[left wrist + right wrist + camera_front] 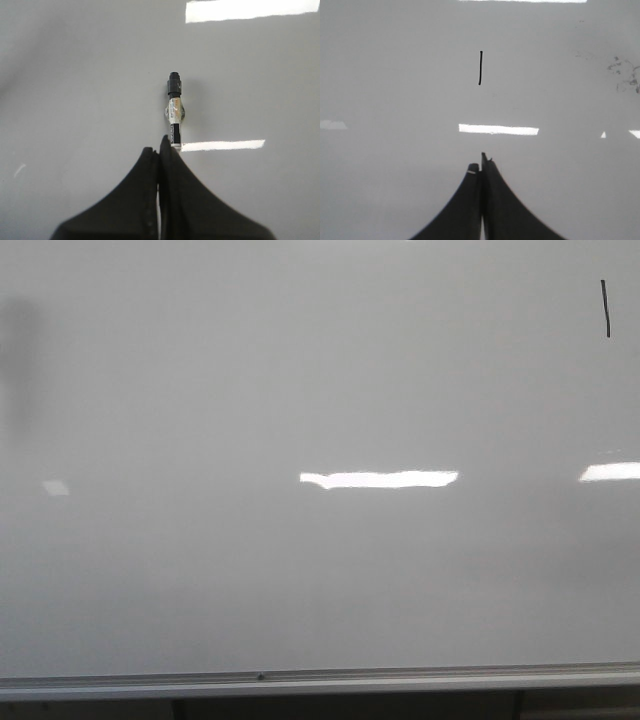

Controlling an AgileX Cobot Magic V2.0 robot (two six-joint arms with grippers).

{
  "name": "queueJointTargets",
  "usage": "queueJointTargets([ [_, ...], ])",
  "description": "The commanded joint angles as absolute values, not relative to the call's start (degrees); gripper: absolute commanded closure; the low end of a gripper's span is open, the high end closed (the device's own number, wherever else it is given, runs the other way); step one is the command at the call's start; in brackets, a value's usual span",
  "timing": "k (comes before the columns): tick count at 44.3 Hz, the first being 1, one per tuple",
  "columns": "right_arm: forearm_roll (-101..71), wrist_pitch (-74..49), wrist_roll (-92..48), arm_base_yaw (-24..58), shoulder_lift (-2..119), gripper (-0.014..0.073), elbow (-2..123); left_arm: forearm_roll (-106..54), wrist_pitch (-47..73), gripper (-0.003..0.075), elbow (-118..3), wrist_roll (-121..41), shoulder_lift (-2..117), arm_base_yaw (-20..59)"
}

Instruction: Write number 1 on whiteboard

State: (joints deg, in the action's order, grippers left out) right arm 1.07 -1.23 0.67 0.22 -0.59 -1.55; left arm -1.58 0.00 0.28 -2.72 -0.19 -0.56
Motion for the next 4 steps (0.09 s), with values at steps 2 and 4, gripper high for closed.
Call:
queueJointTargets([
  [2, 0.9, 3.6, 0.0, 0.3, -1.5, 0.0662, -1.6, -2.0, -4.9, 0.074, 1.5, -2.7, -1.3, -0.7],
  [4, 0.9, 3.6, 0.0, 0.3, -1.5, 0.0662, -1.6, -2.0, -4.9, 0.074, 1.5, -2.7, -1.3, -0.7],
])
